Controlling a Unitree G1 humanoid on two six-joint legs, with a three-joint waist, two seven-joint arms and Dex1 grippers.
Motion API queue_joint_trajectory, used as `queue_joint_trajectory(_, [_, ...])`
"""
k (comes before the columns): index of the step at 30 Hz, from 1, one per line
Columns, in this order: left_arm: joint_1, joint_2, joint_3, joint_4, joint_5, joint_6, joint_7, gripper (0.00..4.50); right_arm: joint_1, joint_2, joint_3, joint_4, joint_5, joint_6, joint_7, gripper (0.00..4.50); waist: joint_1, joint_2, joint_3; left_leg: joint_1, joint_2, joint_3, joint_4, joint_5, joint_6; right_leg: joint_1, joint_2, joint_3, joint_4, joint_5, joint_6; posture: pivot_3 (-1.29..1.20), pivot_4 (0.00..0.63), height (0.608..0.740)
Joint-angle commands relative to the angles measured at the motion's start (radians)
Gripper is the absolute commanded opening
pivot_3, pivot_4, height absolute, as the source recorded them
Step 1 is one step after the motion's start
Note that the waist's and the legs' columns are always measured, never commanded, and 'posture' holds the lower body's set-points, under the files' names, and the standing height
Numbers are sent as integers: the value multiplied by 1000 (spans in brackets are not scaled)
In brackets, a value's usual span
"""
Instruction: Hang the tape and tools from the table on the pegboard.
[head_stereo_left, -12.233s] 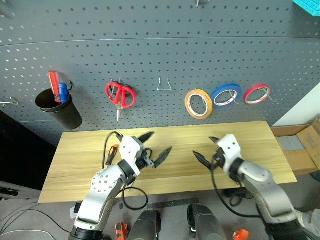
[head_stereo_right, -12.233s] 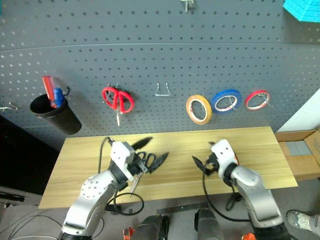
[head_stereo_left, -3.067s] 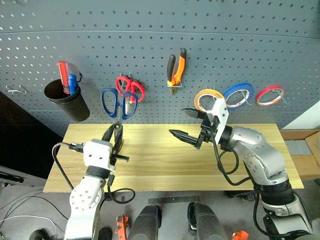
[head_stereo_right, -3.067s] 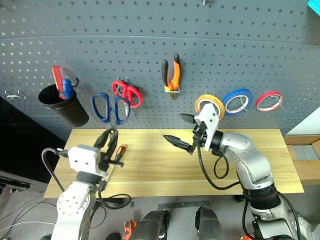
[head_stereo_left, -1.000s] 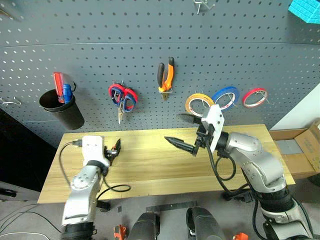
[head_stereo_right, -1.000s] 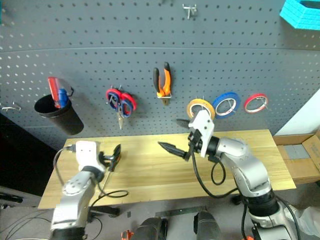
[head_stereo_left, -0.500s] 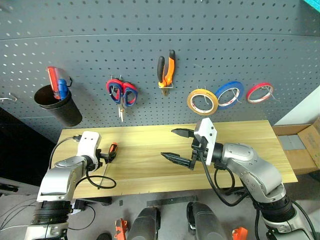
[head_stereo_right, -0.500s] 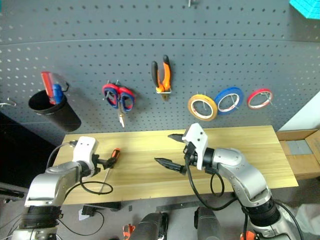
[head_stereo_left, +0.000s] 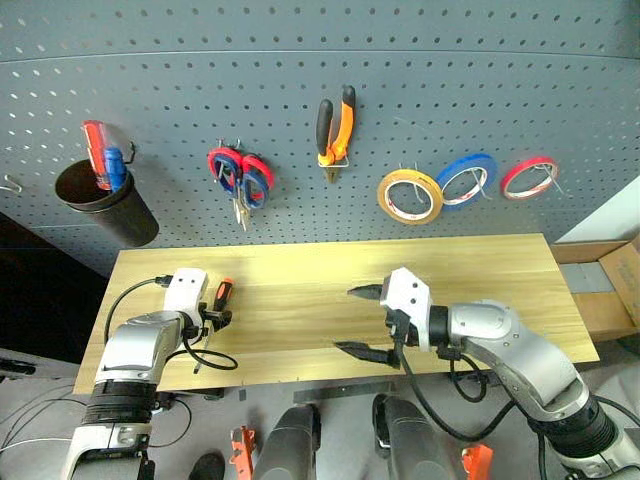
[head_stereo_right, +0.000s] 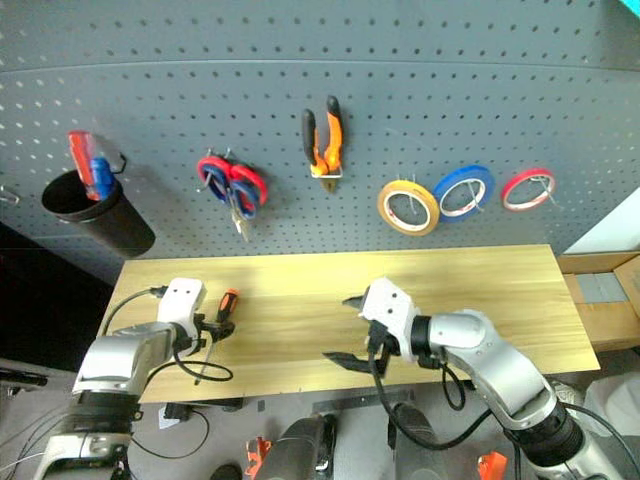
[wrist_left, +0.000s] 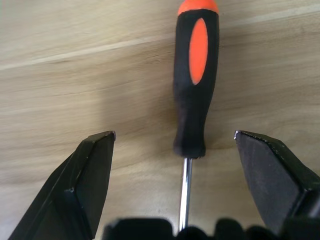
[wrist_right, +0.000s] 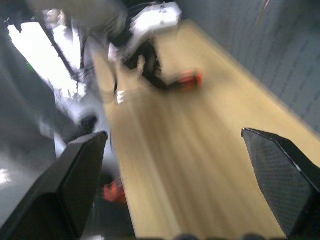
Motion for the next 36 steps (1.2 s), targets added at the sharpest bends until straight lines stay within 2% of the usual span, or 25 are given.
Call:
queue_joint_trajectory(1, [-14, 2, -7, 21, 13, -25, -10, 4104, 12, 3, 14, -40, -12, -27, 3, 4500, 0, 0, 1, 0, 0, 0, 0, 0, 0, 0, 0, 0, 0, 0, 0, -15, 353, 740])
queue_joint_trajectory(12, [-62, -14, -33, 109, 31, -52, -28, 4104, 12, 8, 12, -38, -35, -35, 2, 4500, -1, 0, 3, 0, 0, 0, 0, 0, 1, 0, 0, 0, -1, 0, 0, -30, 352, 740])
queue_joint_trajectory(16, [-49, -12, -32, 101, 36, -44, -32, 3259, 7, 15, 8, -34, -37, -34, 2, 4500, -1, 0, 3, 0, 0, 0, 0, 0, 1, 0, 0, 0, -1, 0, 0, -28, 347, 740])
queue_joint_trajectory(23, [20, 24, -20, -23, 35, -19, -43, 782, -11, 27, 8, 6, -48, -60, 15, 4500, -4, 0, 3, 0, 0, 0, 0, 0, 0, 0, 0, 0, -1, 0, 0, -21, 312, 740])
queue_joint_trajectory(24, [45, 25, 7, -73, 24, -18, -42, 532, -18, 29, 6, 12, -43, -59, 22, 4500, -6, -1, 3, 0, 0, 0, 0, 0, 0, 0, 0, 0, -1, 0, 0, -23, 304, 740])
queue_joint_trajectory(25, [70, 26, 30, -123, 11, -17, -42, 493, -26, 33, 2, 18, -34, -58, 30, 4500, -6, -1, 3, 0, 0, 0, 0, 0, 0, 0, 0, 1, -1, 0, 0, -27, 286, 740])
queue_joint_trajectory(27, [161, 31, 55, -268, -1, -62, -57, 493, -49, 37, -6, 40, -19, -63, 54, 4500, -5, -2, 2, 0, 0, 0, -1, 0, 0, -1, 0, 0, -1, 0, 0, -29, 264, 740])
queue_joint_trajectory(29, [291, -24, 122, -446, -28, -195, -53, 493, -70, 33, -4, 69, -28, -96, 83, 4500, -2, -3, 1, -1, 0, 0, -1, 0, -1, -1, 0, 0, -2, 0, 0, -24, 253, 740])
queue_joint_trajectory(30, [346, -55, 147, -506, -37, -273, -48, 493, -80, 36, -1, 91, -35, -120, 95, 4500, 0, -3, 0, -1, 0, 0, -1, 0, -1, -1, 0, 0, -3, 0, 0, 1, 226, 740])
queue_joint_trajectory(31, [411, -102, 173, -572, -38, -405, -39, 493, -95, 45, -5, 116, -35, -142, 106, 4500, 3, -4, -2, -1, 0, 0, -1, 0, -1, -1, -1, 1, -3, 0, 0, 16, 215, 740])
queue_joint_trajectory(33, [504, -191, 210, -655, -8, -581, 25, 493, -125, 73, -13, 165, -27, -190, 128, 4500, 13, -5, -10, -1, 0, 0, -1, 0, -2, 0, -1, 0, -4, 0, 0, 38, 199, 740])
queue_joint_trajectory(36, [553, -246, 187, -704, 76, -716, 94, 493, -165, 126, -30, 247, -15, -255, 152, 4500, 33, -6, -24, -1, 1, 0, -1, 0, -2, 0, 0, -1, -3, 0, -1, 76, 161, 740])
